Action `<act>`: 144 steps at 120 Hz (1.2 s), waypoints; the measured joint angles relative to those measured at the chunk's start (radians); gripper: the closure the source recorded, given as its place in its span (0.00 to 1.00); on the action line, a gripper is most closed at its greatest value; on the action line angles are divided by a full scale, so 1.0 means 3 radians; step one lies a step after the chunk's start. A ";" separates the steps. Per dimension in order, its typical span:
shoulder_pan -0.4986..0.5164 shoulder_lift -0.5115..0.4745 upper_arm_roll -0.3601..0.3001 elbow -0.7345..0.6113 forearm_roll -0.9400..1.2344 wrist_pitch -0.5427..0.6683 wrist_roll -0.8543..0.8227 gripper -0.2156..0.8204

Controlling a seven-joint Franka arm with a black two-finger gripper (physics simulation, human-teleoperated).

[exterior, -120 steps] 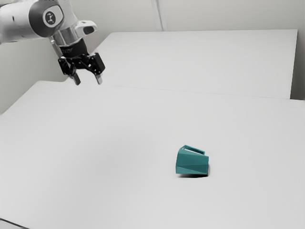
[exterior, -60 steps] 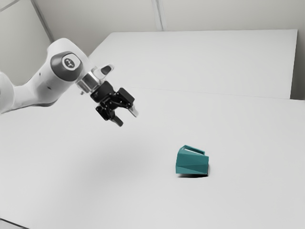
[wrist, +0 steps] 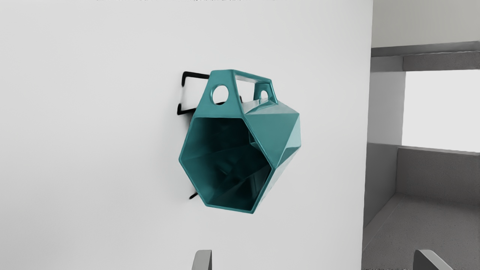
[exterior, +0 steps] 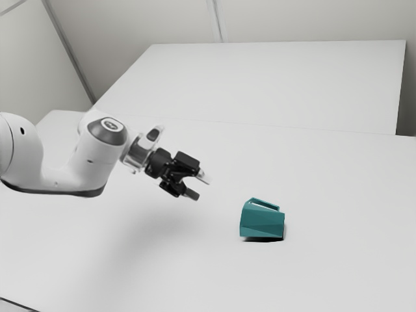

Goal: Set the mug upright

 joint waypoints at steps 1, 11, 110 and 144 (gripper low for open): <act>-0.0004 0.0009 -0.0001 -0.0001 -0.0020 0.0003 0.0021 0.23; -0.0051 0.0099 -0.0007 -0.0009 -0.0196 0.0021 0.0230 0.23; -0.0381 0.0684 -0.0019 -0.0001 -0.1196 0.0017 0.1706 0.23; -0.0495 0.0691 -0.0019 -0.0004 -0.1261 0.0020 0.1946 0.23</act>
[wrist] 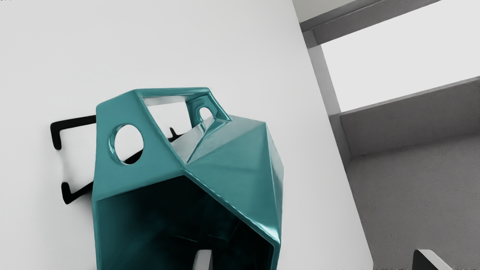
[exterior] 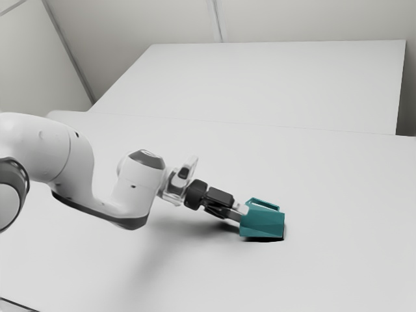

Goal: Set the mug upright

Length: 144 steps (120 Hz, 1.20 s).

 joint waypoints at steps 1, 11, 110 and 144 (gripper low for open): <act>-0.0004 0.0000 0.0000 0.0000 -0.0002 0.0000 0.0006 0.23; -0.0033 0.0016 0.0000 0.0002 -0.0022 0.0006 0.0057 0.23; -0.0152 0.0063 0.0000 0.0003 -0.0182 0.0040 0.0312 0.89; -0.0181 -0.0070 0.0002 0.0001 -0.0175 0.0101 0.0326 0.95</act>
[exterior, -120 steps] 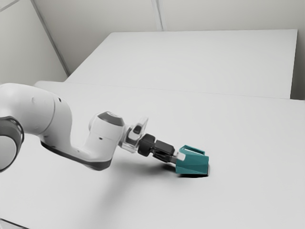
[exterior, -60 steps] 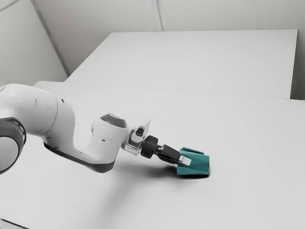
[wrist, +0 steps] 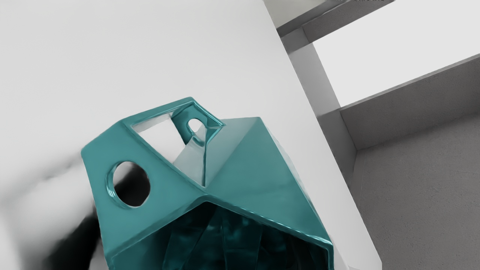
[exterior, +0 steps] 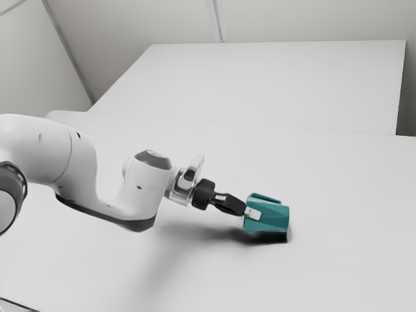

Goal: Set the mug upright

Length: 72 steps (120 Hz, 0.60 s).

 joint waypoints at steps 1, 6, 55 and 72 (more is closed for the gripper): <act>-0.0001 -0.0013 0.0000 0.0000 0.0002 0.0002 0.0000 0.95; -0.0001 -0.0073 0.0002 0.0001 0.0018 0.0017 -0.0006 0.96; 0.0347 -0.0702 0.0013 0.0052 0.1623 0.0120 -0.0613 0.97; 0.0418 -0.0812 0.0013 0.0112 0.2475 0.0125 -0.1023 0.97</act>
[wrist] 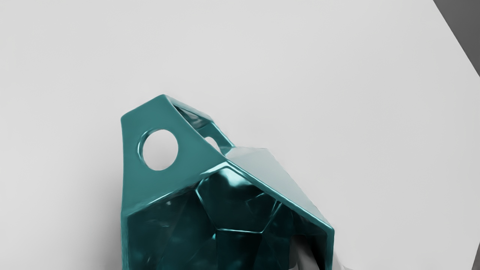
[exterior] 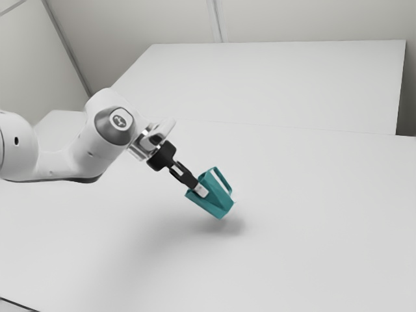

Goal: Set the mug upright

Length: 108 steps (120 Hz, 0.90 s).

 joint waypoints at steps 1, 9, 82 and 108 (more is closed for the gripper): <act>0.0001 -0.0004 0.0000 0.0001 0.0051 0.0000 -0.0027 0.97; 0.0015 -0.0041 0.0000 0.0005 0.0456 -0.0003 -0.0246 0.97; 0.0563 -0.0615 -0.0587 -0.0304 0.2086 -0.0012 -0.1910 0.97; 0.0563 -0.0649 -0.0608 -0.0432 0.2453 0.0132 -0.2314 0.97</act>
